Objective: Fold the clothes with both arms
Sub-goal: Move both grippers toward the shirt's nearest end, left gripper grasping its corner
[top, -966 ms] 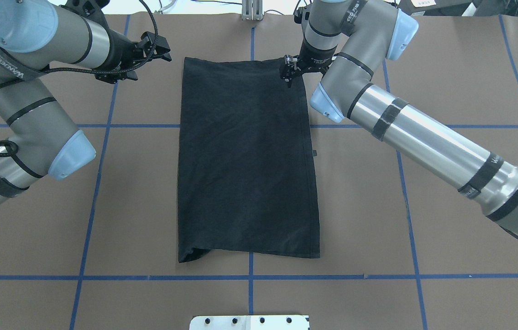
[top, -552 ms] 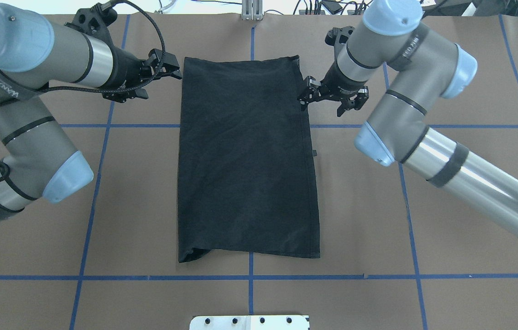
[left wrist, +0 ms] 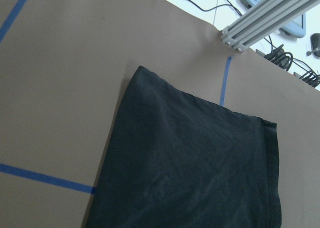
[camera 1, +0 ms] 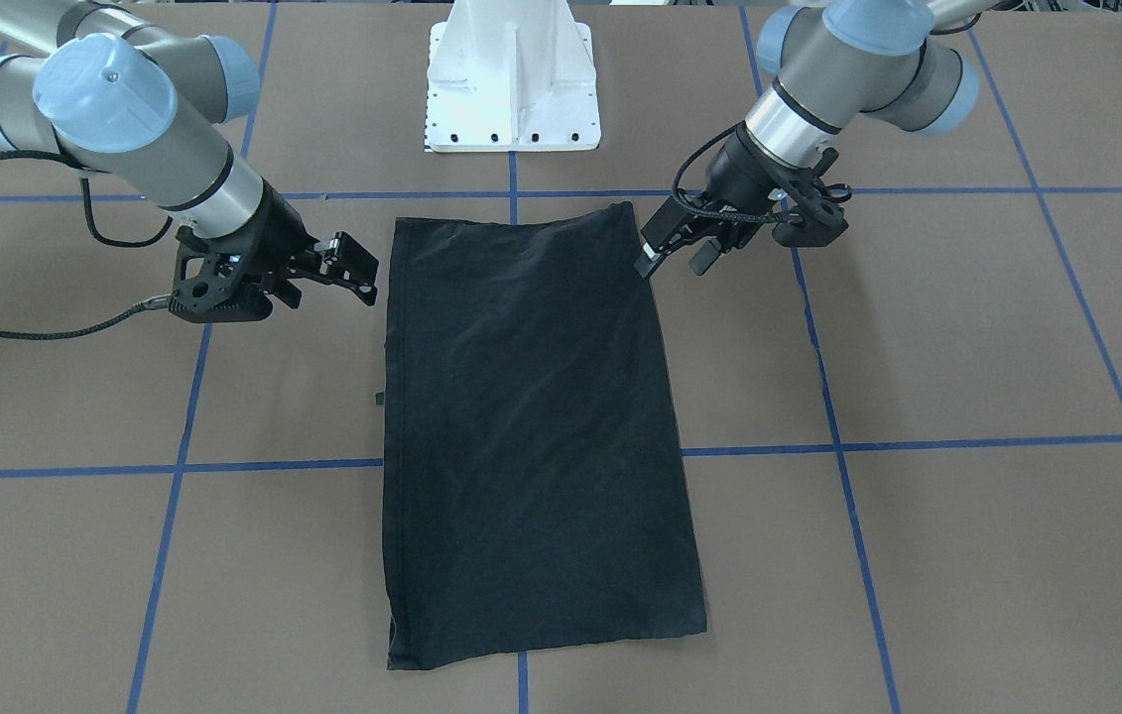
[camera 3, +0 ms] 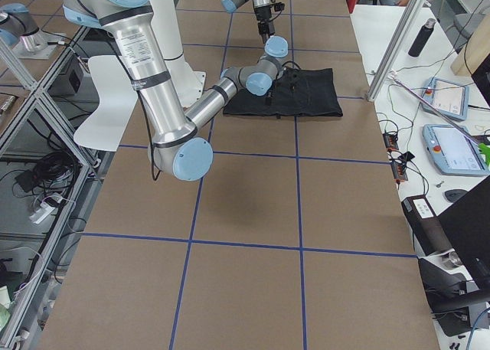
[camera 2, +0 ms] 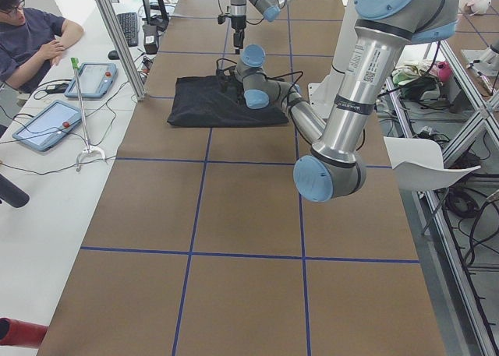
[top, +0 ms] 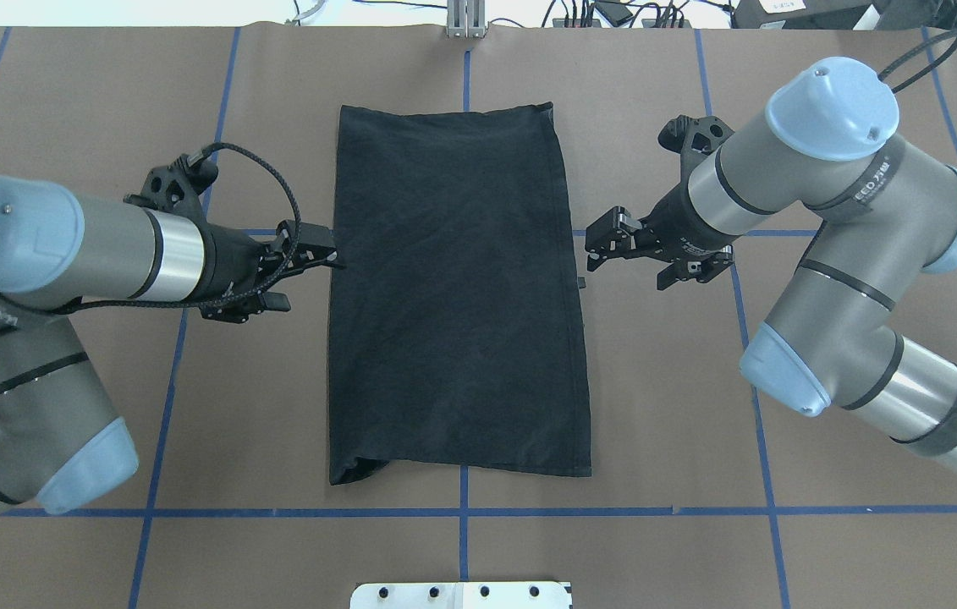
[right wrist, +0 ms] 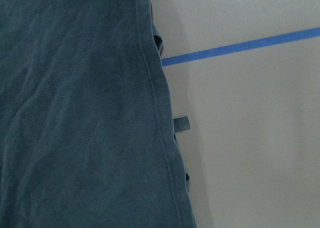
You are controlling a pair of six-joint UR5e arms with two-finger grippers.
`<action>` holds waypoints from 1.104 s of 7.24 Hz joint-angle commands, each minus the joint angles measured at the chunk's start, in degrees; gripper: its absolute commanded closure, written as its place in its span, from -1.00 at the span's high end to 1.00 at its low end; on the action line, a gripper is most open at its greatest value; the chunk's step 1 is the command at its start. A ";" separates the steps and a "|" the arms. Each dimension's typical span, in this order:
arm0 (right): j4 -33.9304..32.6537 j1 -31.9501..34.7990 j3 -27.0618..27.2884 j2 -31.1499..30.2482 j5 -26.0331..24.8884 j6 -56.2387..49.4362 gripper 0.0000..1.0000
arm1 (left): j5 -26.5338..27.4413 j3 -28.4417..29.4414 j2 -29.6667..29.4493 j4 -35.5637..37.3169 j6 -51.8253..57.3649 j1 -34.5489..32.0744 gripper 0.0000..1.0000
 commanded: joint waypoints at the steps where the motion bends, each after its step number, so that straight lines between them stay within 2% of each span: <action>1: 0.21 -2.46 3.02 -1.06 -1.95 3.27 1.00 | 7.38 -0.84 5.38 -8.36 -8.90 9.63 0.99; 3: 0.21 -2.65 3.46 -1.06 -1.87 3.27 1.00 | 8.62 0.03 5.57 -6.64 -11.55 15.00 0.99; 4: 0.21 -2.65 3.55 -1.06 -1.70 3.27 1.00 | 9.59 -0.14 4.96 -2.54 -12.52 16.85 0.99; 8: 0.21 -2.65 3.46 -1.06 -1.26 3.19 1.00 | 9.87 2.05 4.16 -0.92 -12.36 19.41 0.98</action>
